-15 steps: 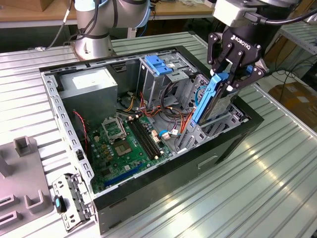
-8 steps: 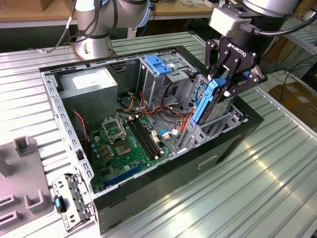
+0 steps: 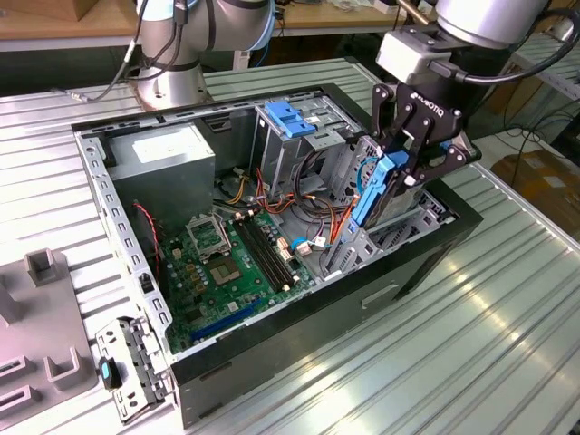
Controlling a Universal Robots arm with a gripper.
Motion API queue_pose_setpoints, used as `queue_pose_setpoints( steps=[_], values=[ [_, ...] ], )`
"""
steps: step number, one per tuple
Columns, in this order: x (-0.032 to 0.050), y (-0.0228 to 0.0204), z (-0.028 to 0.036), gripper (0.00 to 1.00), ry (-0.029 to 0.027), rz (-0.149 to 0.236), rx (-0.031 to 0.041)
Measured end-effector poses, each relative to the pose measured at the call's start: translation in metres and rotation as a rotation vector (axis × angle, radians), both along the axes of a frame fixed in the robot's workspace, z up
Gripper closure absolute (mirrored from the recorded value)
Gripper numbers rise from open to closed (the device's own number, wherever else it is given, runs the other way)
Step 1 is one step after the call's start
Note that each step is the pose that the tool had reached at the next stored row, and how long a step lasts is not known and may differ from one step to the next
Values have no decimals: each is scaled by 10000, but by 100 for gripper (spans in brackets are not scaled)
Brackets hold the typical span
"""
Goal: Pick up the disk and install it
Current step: 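Insert the disk into the insertion slot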
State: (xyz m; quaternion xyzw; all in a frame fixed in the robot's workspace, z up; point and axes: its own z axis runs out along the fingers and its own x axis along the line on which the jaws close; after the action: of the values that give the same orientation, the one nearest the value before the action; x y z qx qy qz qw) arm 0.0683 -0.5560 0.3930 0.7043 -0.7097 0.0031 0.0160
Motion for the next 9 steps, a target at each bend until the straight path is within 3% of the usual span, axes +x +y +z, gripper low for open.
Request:
queue_pose_setpoints(
  steps=[9],
  values=[
    [0, -10, -173, 63, 0, 0, 1]
  ],
)
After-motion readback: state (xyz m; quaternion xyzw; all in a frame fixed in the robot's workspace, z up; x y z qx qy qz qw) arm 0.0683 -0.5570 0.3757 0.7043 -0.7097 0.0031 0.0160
